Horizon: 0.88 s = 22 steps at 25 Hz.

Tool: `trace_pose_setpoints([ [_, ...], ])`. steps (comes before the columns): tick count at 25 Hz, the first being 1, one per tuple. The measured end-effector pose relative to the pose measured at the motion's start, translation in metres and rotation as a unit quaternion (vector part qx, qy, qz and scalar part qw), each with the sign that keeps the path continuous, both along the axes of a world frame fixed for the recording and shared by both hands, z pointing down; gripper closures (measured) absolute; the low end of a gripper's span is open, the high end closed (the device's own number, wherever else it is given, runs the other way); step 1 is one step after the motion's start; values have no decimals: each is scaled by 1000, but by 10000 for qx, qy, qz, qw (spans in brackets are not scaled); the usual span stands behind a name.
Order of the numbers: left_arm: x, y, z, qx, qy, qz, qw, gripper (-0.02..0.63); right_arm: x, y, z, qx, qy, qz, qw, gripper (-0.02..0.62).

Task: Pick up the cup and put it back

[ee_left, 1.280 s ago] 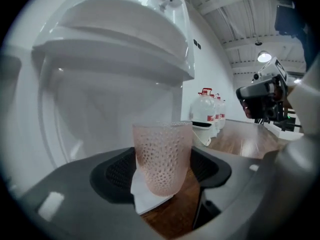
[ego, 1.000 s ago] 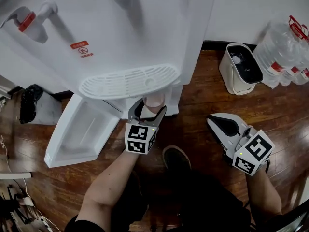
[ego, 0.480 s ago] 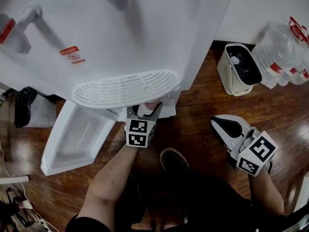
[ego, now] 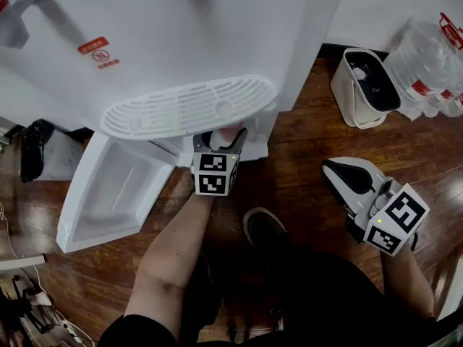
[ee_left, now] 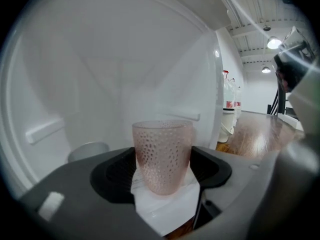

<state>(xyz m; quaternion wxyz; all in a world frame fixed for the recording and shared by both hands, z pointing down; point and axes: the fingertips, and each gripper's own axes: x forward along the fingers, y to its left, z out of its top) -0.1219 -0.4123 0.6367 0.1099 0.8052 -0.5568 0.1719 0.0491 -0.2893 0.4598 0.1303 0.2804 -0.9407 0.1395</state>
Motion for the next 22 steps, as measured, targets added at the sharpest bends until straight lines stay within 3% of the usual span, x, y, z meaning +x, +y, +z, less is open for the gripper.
trace_pose_setpoints([
  [4,-2,2,3,66,136,-118,9998,267,-5,10,11,-57,10,-26,10000,594],
  [14,-11,-24,10,253,-53,-171,9995,267,-18,17,28,-380,103,-15,9992,592],
  [22,-7,-40,21,224,8,-324,9992,267,-26,15,37,-502,155,-188,9984,594],
])
